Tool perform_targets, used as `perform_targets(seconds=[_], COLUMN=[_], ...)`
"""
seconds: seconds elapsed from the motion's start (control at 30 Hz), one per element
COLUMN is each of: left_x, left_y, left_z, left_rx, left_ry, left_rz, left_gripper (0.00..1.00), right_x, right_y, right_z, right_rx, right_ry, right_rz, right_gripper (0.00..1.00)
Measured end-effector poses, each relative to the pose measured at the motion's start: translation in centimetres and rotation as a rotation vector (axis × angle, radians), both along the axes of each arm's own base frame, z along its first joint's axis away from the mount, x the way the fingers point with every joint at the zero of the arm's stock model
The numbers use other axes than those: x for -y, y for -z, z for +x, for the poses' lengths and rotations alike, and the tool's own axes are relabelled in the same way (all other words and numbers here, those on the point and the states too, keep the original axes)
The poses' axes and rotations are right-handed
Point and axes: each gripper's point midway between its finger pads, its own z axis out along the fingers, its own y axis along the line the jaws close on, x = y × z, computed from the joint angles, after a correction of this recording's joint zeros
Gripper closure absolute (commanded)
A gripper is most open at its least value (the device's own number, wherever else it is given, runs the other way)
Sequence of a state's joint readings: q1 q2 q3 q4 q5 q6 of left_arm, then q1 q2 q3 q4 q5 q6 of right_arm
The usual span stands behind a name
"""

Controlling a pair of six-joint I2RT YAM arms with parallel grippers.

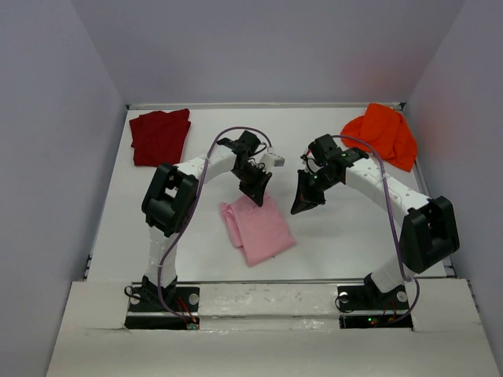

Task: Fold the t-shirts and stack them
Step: Smooth out wrinkles on the folded tshirt

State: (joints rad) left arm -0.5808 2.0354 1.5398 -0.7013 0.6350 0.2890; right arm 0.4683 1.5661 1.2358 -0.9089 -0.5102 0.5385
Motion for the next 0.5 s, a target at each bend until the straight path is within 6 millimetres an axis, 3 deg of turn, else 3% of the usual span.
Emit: perform_targets(seconds=[0.2, 0.5], left_x=[0.0, 1.4], left_y=[-0.5, -3.6], left_z=[0.3, 2.4], left_rx=[0.000, 0.059], left_ry=[-0.013, -0.029], left_rz=[0.011, -0.030], left_gripper=[1.00, 1.00], right_x=[0.0, -0.1], right_y=[0.0, 0.1], right_z=[0.0, 0.0], right_rx=[0.000, -0.008], right_ry=[0.000, 0.001], right_rz=[0.000, 0.004], right_gripper=[1.00, 1.00])
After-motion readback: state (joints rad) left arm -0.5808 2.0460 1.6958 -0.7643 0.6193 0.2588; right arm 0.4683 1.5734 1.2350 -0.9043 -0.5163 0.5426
